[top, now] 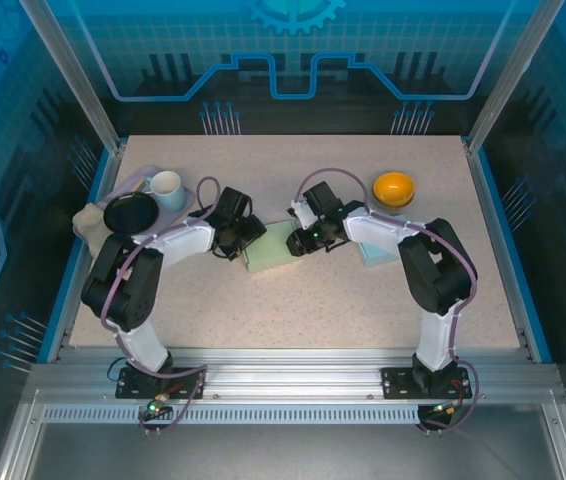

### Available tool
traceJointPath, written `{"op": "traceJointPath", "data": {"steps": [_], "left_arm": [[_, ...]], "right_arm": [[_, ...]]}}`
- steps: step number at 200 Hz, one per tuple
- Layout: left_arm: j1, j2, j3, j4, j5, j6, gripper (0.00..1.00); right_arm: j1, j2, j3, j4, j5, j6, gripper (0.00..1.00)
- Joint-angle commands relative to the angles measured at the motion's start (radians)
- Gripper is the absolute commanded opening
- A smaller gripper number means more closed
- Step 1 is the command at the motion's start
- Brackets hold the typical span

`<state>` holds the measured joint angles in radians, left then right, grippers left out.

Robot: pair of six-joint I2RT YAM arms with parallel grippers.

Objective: Fold the paper box

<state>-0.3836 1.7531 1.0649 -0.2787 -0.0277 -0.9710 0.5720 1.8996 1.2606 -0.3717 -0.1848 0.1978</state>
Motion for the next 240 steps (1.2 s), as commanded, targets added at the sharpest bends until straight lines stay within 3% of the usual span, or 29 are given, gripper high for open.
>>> {"op": "traceJointPath", "data": {"steps": [1, 47, 86, 119, 176, 211, 240], "left_arm": [[-0.003, 0.04, 0.072, -0.054, 0.028, 0.112, 0.74], [-0.003, 0.107, 0.102, -0.044, 0.081, 0.118, 0.74], [-0.001, 0.165, 0.195, -0.086, 0.053, 0.163, 0.78], [0.015, 0.136, 0.209, -0.134, 0.009, 0.192, 0.85], [0.077, -0.041, 0.167, -0.202, -0.051, 0.267, 0.94], [0.078, -0.263, 0.079, -0.176, -0.186, 0.424, 0.99], [0.078, -0.458, -0.065, -0.096, -0.373, 0.544, 0.99]], "right_arm": [[0.028, -0.043, -0.034, 0.036, -0.029, 0.133, 0.43], [0.023, -0.051, -0.062, 0.065, 0.041, 0.225, 0.43], [0.011, -0.019, 0.004, 0.033, 0.089, 0.231, 0.44], [-0.002, -0.097, -0.029, 0.027, 0.139, 0.259, 0.46], [-0.075, -0.3, -0.107, -0.024, 0.205, 0.205, 0.5], [-0.18, -0.493, -0.187, -0.016, 0.333, 0.106, 0.55], [-0.273, -0.604, -0.248, 0.012, 0.462, 0.047, 0.61]]}}
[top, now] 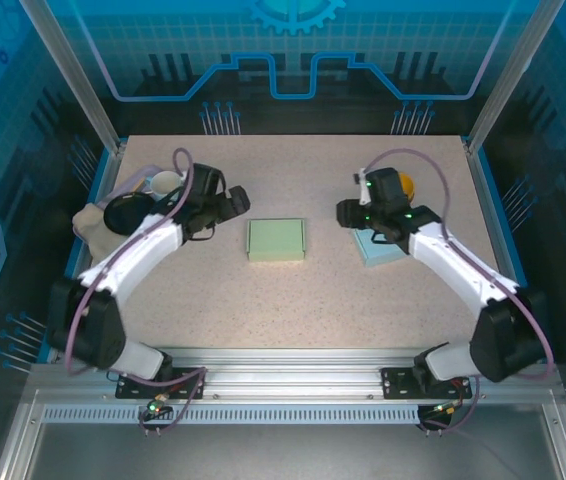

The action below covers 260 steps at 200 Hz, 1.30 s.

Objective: Fold the paper box

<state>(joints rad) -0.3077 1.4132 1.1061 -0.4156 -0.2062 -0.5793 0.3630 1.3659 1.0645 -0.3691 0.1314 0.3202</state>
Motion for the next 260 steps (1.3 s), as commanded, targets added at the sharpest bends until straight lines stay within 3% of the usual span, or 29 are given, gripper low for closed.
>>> {"op": "traceJointPath", "data": {"steps": [1, 9, 14, 18, 51, 75, 98, 121, 147, 183, 206, 233, 260], "left_arm": [[0.002, -0.125, -0.11, 0.043, -0.201, 0.155, 0.99], [0.008, -0.163, -0.135, 0.055, -0.24, 0.171, 0.99], [0.017, -0.181, -0.15, 0.058, -0.25, 0.179, 0.99], [0.026, -0.193, -0.159, 0.06, -0.252, 0.182, 0.99], [0.109, -0.249, -0.245, 0.121, -0.285, 0.171, 0.99], [0.222, -0.221, -0.293, 0.171, -0.24, 0.123, 0.99], [0.275, -0.177, -0.375, 0.356, -0.189, 0.218, 0.99], [0.279, -0.137, -0.488, 0.601, -0.217, 0.344, 0.99], [0.293, -0.08, -0.515, 0.695, -0.215, 0.384, 0.99], [0.3, -0.014, -0.576, 0.886, -0.191, 0.436, 0.99], [0.305, 0.043, -0.606, 0.991, -0.142, 0.456, 0.99], [0.297, 0.056, -0.602, 0.999, -0.092, 0.486, 0.99], [0.297, 0.074, -0.642, 1.093, 0.094, 0.56, 0.99]], "right_arm": [[-0.068, -0.073, -0.054, 0.012, 0.153, -0.076, 0.62], [-0.097, -0.095, -0.074, 0.028, 0.191, -0.074, 0.77], [-0.116, -0.108, -0.085, 0.037, 0.212, -0.069, 0.97], [-0.13, -0.118, -0.097, 0.045, 0.226, -0.063, 1.0], [-0.262, -0.188, -0.218, 0.182, 0.251, -0.025, 1.0], [-0.322, -0.199, -0.336, 0.388, 0.216, -0.103, 1.0], [-0.362, -0.181, -0.383, 0.45, 0.17, -0.121, 1.0], [-0.388, -0.143, -0.412, 0.504, 0.132, -0.1, 1.0], [-0.41, -0.128, -0.479, 0.629, 0.071, -0.085, 1.0], [-0.414, -0.087, -0.534, 0.753, 0.085, -0.09, 1.0], [-0.415, -0.07, -0.555, 0.802, 0.103, -0.101, 1.0], [-0.416, -0.055, -0.564, 0.831, 0.092, -0.114, 1.0], [-0.406, -0.039, -0.605, 0.908, 0.069, -0.141, 1.0]]}}
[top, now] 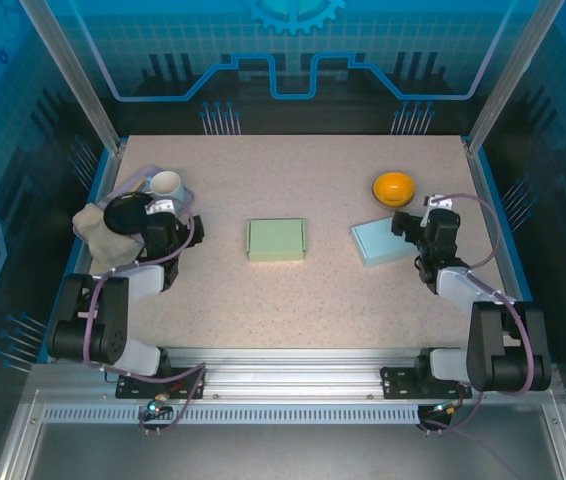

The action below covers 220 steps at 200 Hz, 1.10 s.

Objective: Fold the paper box

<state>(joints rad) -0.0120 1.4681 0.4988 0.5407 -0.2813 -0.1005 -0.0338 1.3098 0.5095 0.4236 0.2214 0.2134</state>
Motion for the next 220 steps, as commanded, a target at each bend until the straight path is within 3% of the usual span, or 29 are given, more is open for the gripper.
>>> {"op": "traceJointPath", "data": {"steps": [1, 25, 93, 172, 207, 220], "left_arm": [[0.002, 0.019, -0.037, 0.141, 0.173, 0.081, 0.99], [0.011, 0.046, -0.08, 0.237, 0.226, 0.094, 0.99], [0.011, 0.047, -0.081, 0.238, 0.225, 0.097, 0.99], [0.004, 0.047, -0.081, 0.238, 0.219, 0.101, 0.99], [0.005, 0.047, -0.081, 0.238, 0.219, 0.101, 0.99], [0.004, 0.047, -0.08, 0.238, 0.218, 0.101, 0.99]], "right_arm": [[-0.008, 0.017, -0.053, 0.119, -0.022, -0.035, 1.0], [0.016, 0.017, -0.112, 0.223, -0.019, -0.064, 1.0], [0.075, 0.021, -0.201, 0.394, -0.048, -0.15, 1.0], [0.111, 0.175, -0.198, 0.538, -0.101, -0.218, 1.0], [0.11, 0.191, -0.089, 0.349, -0.046, -0.193, 1.0], [0.106, 0.191, -0.096, 0.363, -0.06, -0.195, 1.0]]}}
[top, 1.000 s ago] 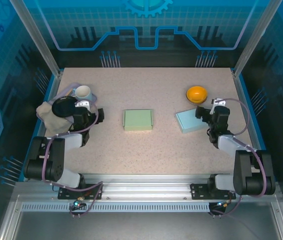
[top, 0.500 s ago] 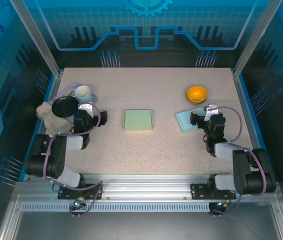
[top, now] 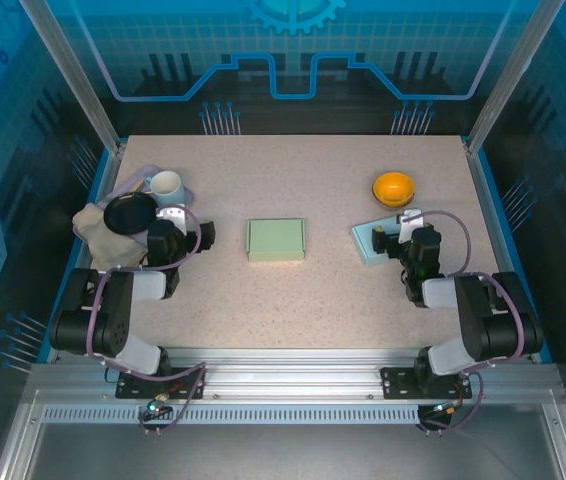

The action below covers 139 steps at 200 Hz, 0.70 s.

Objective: Fold the paper box

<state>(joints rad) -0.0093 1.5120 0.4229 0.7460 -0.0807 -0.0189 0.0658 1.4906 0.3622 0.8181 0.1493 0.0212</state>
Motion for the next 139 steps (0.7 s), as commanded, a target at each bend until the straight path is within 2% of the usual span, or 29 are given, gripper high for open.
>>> {"op": "traceJointPath", "data": {"steps": [1, 139], "left_arm": [[0.002, 0.004, -0.005, 0.033, 0.018, 0.019, 0.99], [0.002, 0.003, -0.004, 0.031, 0.019, 0.019, 0.99]], "right_arm": [[0.005, 0.009, 0.052, -0.036, 0.011, -0.001, 1.0], [0.003, 0.01, 0.052, -0.036, 0.004, -0.003, 1.0]]}}
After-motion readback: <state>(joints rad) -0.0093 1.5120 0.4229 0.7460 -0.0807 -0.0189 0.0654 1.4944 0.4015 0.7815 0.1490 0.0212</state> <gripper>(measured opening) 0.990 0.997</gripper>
